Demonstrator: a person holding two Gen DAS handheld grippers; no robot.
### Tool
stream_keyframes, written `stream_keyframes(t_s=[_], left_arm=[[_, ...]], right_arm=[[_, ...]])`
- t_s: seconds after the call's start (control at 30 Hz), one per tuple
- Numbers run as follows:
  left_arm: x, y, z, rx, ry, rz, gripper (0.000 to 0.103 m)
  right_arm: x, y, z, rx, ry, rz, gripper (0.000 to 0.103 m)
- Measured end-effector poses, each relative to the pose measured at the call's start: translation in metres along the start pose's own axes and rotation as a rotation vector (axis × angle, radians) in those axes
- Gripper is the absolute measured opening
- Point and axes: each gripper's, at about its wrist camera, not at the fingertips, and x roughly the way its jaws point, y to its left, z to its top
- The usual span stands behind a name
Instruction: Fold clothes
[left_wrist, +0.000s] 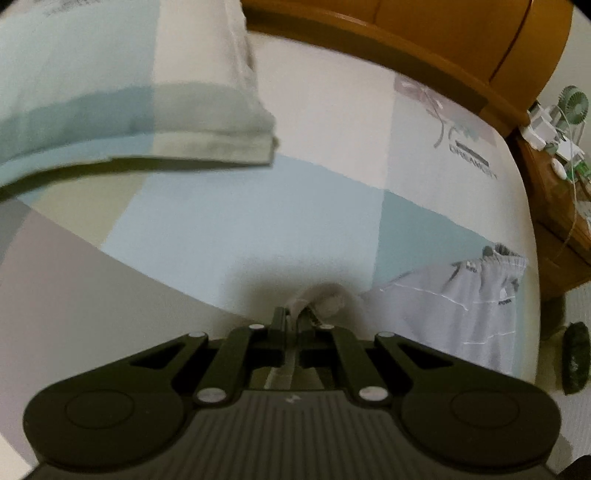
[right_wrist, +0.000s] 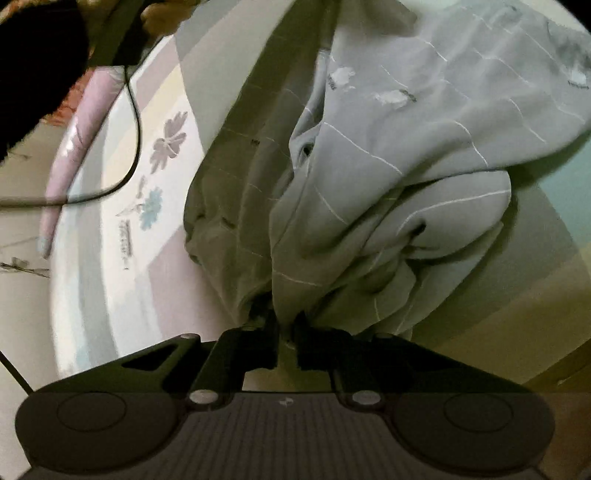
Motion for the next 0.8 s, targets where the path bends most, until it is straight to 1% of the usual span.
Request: stream_keyframes(t_s=[0.07,0.13,0.17,0.2,0.23,0.27,0.3,0.37,0.43,0.5,0.63,0.73,0.8], left_arm=[[0.005,-0.001,-0.007,0.003,0.018,-0.005,0.007],[0.002,0.002,-0.020,0.009,0.029,-0.011,0.008],[-0.001,0.004,-0.028,0.008,0.032,-0.016,0.010],[-0.006,0.008,-0.035,0.001,0.032,-0.021,0.014],[-0.010,0.011,-0.042,-0.007,0.033,-0.024,0.016],[-0.014,0.014,-0.046,-0.014,0.035,-0.025,0.019],[-0.018,0.018,-0.051,-0.021,0.037,-0.026,0.019],[-0.025,0.024,-0.060,-0.034,0.041,-0.029,0.019],[-0.032,0.031,-0.068,-0.048,0.040,-0.029,0.020],[-0.036,0.035,-0.063,-0.057,0.015,-0.024,0.025],[-0.038,0.034,-0.033,-0.043,-0.054,-0.035,0.032],[-0.030,0.020,-0.004,-0.012,-0.076,-0.064,0.033],[-0.019,0.004,0.015,0.027,-0.075,-0.094,0.033]], right_arm=[[-0.001,-0.006,0.001,0.042,-0.010,-0.007,0.020],[-0.006,-0.014,0.004,0.065,-0.029,-0.014,0.023],[-0.010,-0.016,0.004,0.063,-0.036,-0.013,0.028],[-0.015,-0.018,0.005,0.061,-0.046,-0.011,0.034],[-0.021,-0.020,0.005,0.059,-0.064,-0.013,0.038],[-0.028,-0.021,0.005,0.060,-0.084,-0.015,0.046],[-0.035,-0.023,0.006,0.062,-0.104,-0.017,0.057],[-0.050,-0.029,0.006,0.070,-0.151,-0.028,0.063],[-0.064,-0.040,0.008,0.094,-0.189,-0.046,0.064],[-0.078,-0.058,0.015,0.122,-0.238,-0.097,0.064],[-0.104,-0.103,0.044,0.124,-0.339,-0.234,0.064],[-0.119,-0.130,0.075,0.105,-0.424,-0.260,0.064],[-0.115,-0.139,0.102,0.093,-0.455,-0.246,0.064]])
